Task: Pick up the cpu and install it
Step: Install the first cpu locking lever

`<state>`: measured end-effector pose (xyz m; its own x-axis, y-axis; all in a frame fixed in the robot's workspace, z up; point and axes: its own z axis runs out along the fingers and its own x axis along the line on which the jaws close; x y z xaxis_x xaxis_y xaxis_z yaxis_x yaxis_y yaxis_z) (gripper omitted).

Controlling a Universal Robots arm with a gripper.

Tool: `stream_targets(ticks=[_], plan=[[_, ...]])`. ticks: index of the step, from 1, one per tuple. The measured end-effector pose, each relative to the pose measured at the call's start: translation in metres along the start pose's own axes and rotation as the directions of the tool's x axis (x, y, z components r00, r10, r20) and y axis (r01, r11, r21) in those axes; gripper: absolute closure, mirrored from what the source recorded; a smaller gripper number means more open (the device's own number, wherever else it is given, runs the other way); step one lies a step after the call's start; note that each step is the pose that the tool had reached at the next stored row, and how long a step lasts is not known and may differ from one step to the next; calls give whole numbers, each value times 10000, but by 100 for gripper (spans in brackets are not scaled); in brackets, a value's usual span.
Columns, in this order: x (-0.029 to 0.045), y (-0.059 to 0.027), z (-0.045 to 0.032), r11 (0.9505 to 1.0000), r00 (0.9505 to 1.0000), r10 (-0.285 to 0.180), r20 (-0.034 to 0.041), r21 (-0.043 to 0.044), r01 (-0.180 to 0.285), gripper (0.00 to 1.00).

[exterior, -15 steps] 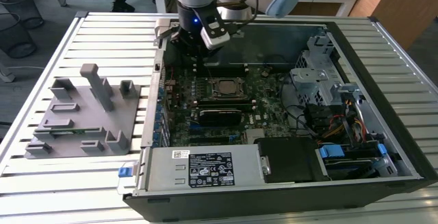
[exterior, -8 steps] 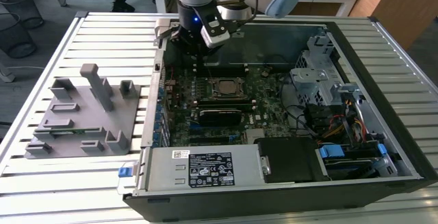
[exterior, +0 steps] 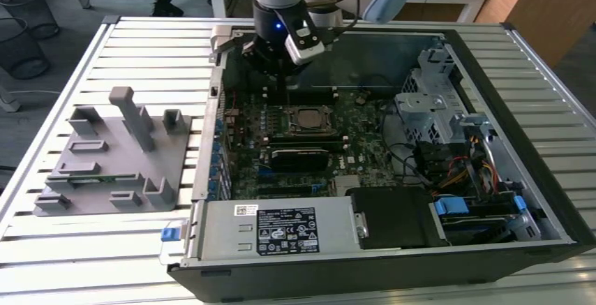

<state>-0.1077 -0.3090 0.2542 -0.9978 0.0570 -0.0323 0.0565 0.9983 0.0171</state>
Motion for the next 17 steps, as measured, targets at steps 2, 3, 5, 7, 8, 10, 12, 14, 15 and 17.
stream_targets(ticks=[2, 3, 5, 7, 8, 10, 12, 14, 15, 17], plan=[[-71, 4, 3, 10000, 10000, -8, -7, -1, 8, 89], [-108, 6, 5, 10000, 10000, -12, -12, 0, 12, 89], [-172, 10, 8, 10000, 10000, -21, -18, -2, 21, 89], [-194, 10, 9, 10000, 10000, -22, -24, -97, 22, 89], [-194, 9, 11, 9998, 10000, -20, -29, -184, 19, 89], [-195, 2, 12, 9997, 10000, -18, -32, -229, 17, 89], [-195, -11, 13, 9997, 10000, -17, -31, -239, 16, 89], [-196, -30, 15, 9997, 10000, -18, -32, -239, 17, 89], [-197, -32, 19, 9997, 10000, -28, -30, -241, 28, 89], [-202, -33, 28, 9996, 9999, -153, -33, -243, 152, 89]])
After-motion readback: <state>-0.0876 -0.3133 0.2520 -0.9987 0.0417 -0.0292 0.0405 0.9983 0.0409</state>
